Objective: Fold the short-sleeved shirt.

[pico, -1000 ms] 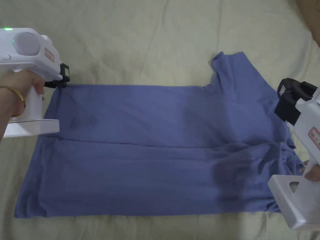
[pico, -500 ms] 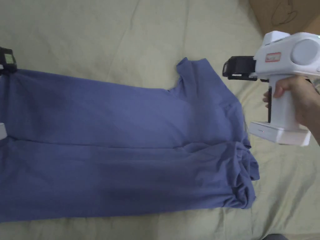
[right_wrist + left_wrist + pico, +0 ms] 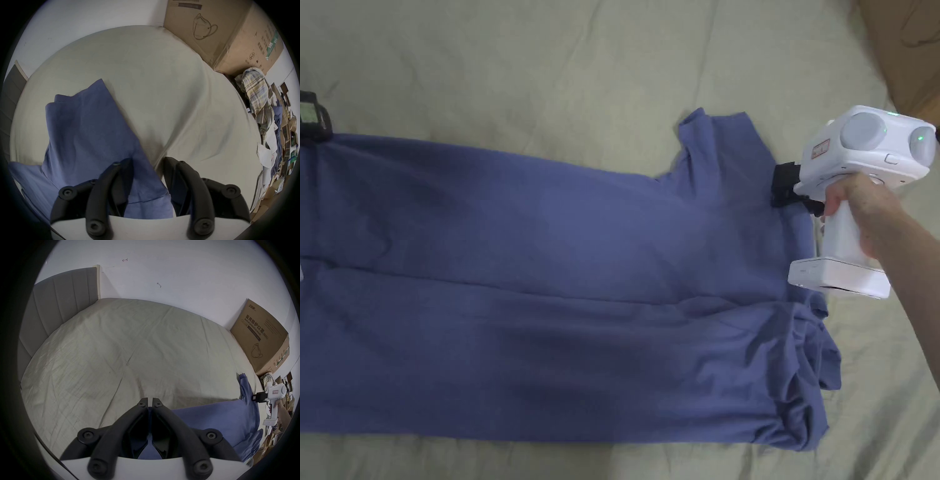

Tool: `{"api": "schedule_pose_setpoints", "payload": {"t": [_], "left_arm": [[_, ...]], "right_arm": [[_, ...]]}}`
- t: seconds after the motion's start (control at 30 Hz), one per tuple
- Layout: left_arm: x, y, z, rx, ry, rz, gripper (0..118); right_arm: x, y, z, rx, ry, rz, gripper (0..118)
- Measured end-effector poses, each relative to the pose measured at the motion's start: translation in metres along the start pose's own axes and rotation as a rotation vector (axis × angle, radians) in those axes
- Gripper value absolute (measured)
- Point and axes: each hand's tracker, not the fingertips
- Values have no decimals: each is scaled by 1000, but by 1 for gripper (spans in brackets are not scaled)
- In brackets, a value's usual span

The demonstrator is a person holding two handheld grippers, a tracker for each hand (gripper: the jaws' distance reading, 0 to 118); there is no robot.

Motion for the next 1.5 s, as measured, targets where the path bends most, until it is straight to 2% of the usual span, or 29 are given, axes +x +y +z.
{"api": "schedule_pose_setpoints", "payload": {"t": [0.07,0.1,0.13,0.2,0.27,0.33,0.4,0.5,0.77,1.0,1.23,1.27,1.33,1.37,1.4,1.43,1.47,1.5], "left_arm": [[4,-2,0,-11,8,-3,0],[4,-2,0,-14,9,0,0],[4,-2,0,-16,9,3,0],[4,-2,2,-13,2,8,0],[3,-2,9,-6,-9,20,0],[-3,0,15,3,-18,25,0],[-6,0,26,20,-28,18,0],[-5,-8,53,51,-43,12,0],[-31,-49,106,103,-90,33,0],[-40,-118,131,99,-77,78,0],[-55,-191,127,1,-41,127,0],[-56,-199,127,-17,-26,139,2],[-59,-213,123,-47,-7,184,18],[-60,-217,122,-68,24,193,30],[-61,-217,124,-73,60,181,51],[-61,-216,127,-56,84,160,68],[-62,-213,131,-35,109,150,80],[-61,-208,138,-2,129,143,95]], "right_arm": [[-2,0,10,35,-11,36,0],[-2,0,16,53,-37,45,0],[0,0,22,47,-3,38,0],[5,1,37,72,3,67,0],[13,-4,57,117,30,45,0],[26,-9,78,174,102,13,0],[31,-19,103,232,116,17,0],[41,-43,140,315,141,27,0],[78,-134,206,473,229,-43,0],[96,-219,216,479,267,-97,0],[98,-288,194,379,238,-120,0],[98,-296,189,367,235,-126,0],[97,-307,181,344,233,-129,1],[97,-310,179,330,224,-130,5],[98,-311,179,315,214,-120,24],[99,-310,182,298,197,-104,48],[100,-308,187,300,188,-86,74],[100,-305,195,318,160,-55,93]]}}
